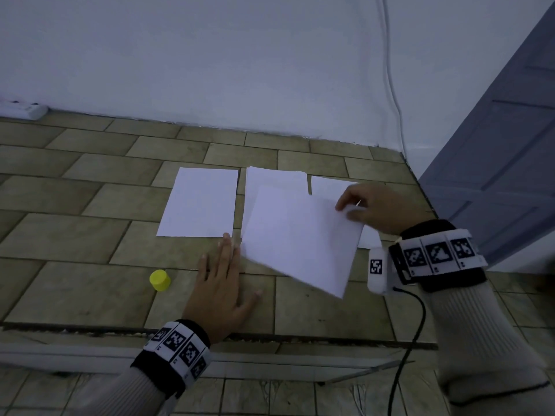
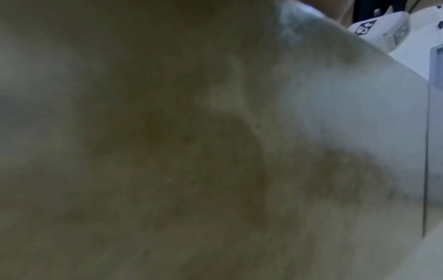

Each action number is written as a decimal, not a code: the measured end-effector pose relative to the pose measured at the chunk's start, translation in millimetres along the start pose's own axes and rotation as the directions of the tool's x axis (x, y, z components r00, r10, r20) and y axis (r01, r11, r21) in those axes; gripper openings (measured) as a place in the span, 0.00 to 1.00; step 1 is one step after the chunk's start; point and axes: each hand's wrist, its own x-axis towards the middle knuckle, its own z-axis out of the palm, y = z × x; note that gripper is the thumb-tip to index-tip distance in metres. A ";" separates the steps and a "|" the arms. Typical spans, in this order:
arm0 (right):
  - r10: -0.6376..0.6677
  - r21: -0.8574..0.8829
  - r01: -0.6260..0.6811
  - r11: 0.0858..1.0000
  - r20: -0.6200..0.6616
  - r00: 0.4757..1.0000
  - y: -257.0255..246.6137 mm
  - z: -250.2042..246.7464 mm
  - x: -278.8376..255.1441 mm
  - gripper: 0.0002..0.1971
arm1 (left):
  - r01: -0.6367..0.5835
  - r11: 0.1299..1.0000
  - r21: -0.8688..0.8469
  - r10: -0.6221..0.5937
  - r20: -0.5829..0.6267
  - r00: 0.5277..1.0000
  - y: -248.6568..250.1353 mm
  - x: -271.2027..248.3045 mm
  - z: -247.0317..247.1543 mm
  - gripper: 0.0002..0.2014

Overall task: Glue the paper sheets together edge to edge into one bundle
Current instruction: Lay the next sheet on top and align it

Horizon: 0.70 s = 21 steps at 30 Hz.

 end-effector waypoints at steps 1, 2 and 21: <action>0.023 0.043 -0.020 0.999 -0.061 0.998 1.9 -2.8 4.5 0.10 | 0.003 1.000 0.005 -0.003 0.004 1.000 -0.3 -0.3 0.2 0.47; 0.053 0.097 -0.041 0.994 -0.119 0.992 3.1 -2.9 9.6 0.10 | 0.005 1.000 0.006 -0.006 0.006 1.000 -0.5 -0.6 0.2 0.47; 0.322 0.119 -0.307 0.944 -0.150 0.935 -3.9 110.7 69.3 0.12 | 0.006 1.000 0.005 -0.007 0.102 0.995 0.6 -0.3 -4.5 0.49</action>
